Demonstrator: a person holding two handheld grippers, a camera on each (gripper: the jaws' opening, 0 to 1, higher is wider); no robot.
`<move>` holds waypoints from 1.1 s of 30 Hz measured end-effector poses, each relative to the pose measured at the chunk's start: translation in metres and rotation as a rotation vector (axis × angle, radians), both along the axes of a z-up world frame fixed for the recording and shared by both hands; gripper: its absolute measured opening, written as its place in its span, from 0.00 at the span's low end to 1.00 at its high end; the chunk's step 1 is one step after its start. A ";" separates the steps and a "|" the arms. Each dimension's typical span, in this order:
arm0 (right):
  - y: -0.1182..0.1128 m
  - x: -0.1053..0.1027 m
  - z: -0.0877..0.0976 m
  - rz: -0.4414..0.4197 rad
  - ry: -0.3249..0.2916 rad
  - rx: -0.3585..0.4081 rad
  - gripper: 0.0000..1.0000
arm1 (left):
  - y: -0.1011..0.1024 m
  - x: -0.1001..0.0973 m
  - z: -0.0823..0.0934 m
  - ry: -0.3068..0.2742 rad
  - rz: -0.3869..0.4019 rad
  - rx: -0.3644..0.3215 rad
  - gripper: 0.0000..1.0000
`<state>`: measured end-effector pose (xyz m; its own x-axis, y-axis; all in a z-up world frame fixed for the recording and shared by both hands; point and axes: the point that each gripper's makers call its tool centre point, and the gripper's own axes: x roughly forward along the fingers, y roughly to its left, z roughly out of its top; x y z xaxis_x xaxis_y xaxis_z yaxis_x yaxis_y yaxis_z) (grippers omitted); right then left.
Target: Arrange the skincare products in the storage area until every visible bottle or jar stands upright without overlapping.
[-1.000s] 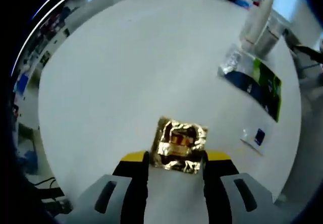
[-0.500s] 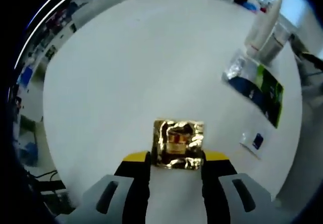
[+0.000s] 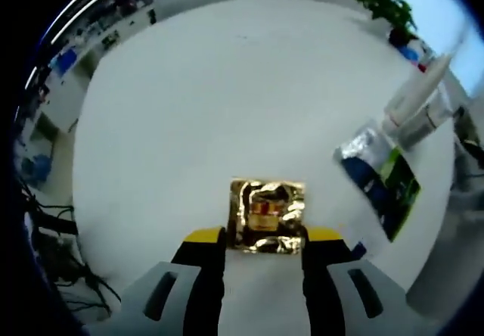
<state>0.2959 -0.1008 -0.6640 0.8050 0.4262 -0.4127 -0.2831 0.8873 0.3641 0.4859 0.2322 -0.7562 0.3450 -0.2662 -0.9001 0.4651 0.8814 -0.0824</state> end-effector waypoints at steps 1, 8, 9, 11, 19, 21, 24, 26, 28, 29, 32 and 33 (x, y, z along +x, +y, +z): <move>0.000 0.000 0.001 0.000 -0.002 0.002 0.97 | -0.002 -0.001 0.001 0.001 0.016 -0.010 0.37; 0.002 0.000 0.003 0.010 -0.014 0.012 0.98 | -0.022 -0.016 0.003 -0.004 0.043 -0.046 0.37; 0.002 0.000 0.003 0.011 -0.014 0.013 0.98 | -0.025 -0.018 0.003 -0.006 0.061 -0.051 0.37; 0.002 -0.001 0.003 0.014 -0.015 0.015 0.98 | -0.029 -0.020 0.002 -0.009 0.100 -0.052 0.37; 0.006 -0.002 0.002 0.035 -0.011 0.019 0.98 | -0.053 -0.025 -0.006 -0.021 0.224 -0.103 0.37; 0.007 -0.002 0.002 0.037 -0.010 0.020 0.98 | -0.057 -0.025 -0.008 -0.025 0.246 -0.106 0.37; 0.008 -0.002 0.002 0.042 -0.007 0.023 0.98 | -0.063 -0.029 -0.012 -0.030 0.312 -0.114 0.38; 0.008 -0.002 0.002 0.045 -0.006 0.023 0.98 | -0.067 -0.029 -0.013 -0.037 0.375 -0.145 0.38; 0.009 -0.003 0.002 0.048 -0.005 0.023 0.98 | -0.067 -0.030 -0.013 -0.059 0.393 -0.130 0.37; 0.009 -0.003 0.002 0.049 -0.004 0.024 0.98 | -0.068 -0.030 -0.012 -0.067 0.394 -0.125 0.37; 0.009 -0.003 0.001 0.051 -0.003 0.024 0.97 | -0.071 -0.030 -0.009 -0.106 0.445 -0.122 0.37; 0.010 -0.003 0.001 0.052 -0.002 0.024 0.97 | -0.073 -0.031 -0.009 -0.110 0.456 -0.127 0.37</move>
<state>0.2932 -0.0913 -0.6626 0.7826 0.4772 -0.3998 -0.3293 0.8623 0.3847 0.4552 0.1596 -0.7648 0.5436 -0.1708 -0.8218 0.0454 0.9836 -0.1744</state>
